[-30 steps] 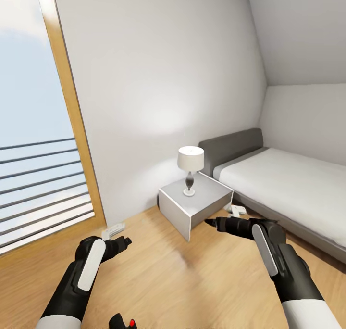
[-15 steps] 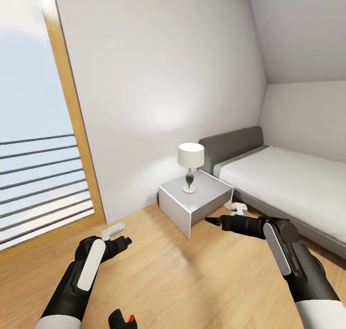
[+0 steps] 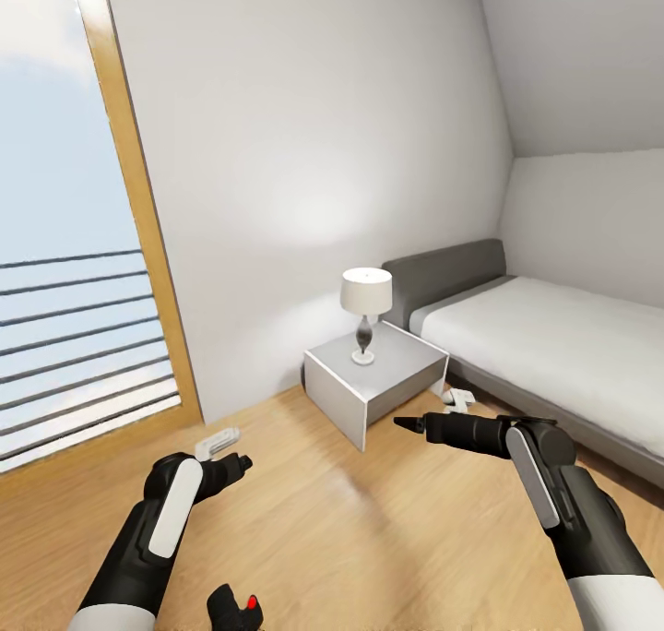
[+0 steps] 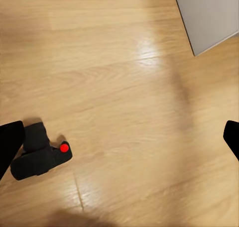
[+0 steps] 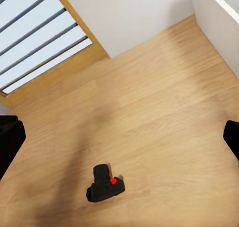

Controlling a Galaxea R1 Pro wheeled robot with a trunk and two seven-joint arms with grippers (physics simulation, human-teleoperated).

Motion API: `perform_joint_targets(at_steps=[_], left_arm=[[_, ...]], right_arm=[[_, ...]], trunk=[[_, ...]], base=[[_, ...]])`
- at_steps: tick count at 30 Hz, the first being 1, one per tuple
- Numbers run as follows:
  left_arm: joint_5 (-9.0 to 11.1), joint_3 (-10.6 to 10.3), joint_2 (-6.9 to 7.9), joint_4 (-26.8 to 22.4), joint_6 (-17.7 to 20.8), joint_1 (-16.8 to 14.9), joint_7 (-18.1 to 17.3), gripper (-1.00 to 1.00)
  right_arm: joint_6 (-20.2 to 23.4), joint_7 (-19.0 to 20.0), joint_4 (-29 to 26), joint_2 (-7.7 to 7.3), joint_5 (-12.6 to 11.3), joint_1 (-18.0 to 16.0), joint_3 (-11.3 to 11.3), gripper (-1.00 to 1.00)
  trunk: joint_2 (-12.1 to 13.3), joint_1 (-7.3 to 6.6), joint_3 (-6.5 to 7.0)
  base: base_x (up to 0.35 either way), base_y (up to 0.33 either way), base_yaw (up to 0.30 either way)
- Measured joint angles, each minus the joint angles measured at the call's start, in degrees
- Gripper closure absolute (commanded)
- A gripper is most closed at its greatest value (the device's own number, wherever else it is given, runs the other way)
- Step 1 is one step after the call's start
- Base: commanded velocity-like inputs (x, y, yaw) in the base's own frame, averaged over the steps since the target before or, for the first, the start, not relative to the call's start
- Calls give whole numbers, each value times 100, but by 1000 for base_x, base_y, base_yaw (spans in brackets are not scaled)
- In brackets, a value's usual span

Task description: Attach the digital camera to the camera tripod in the bedroom.

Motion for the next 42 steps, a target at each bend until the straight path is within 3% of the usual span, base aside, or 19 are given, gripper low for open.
perform_joint_targets(at_steps=[38, 42], left_arm=[[-8, -12, -9, -3, -9, 0, -8, -100], [-9, -13, -9, -3, -9, 0, -9, -100]], right_arm=[[39, -11, 43, 0, 27, 0, 0, -100], [40, -11, 44, 0, 28, 0, 0, -100]], trunk=[[-1524, 835, -682], [-1530, 846, -771]], base=[[0, 0, 0], [0, 0, 0]])
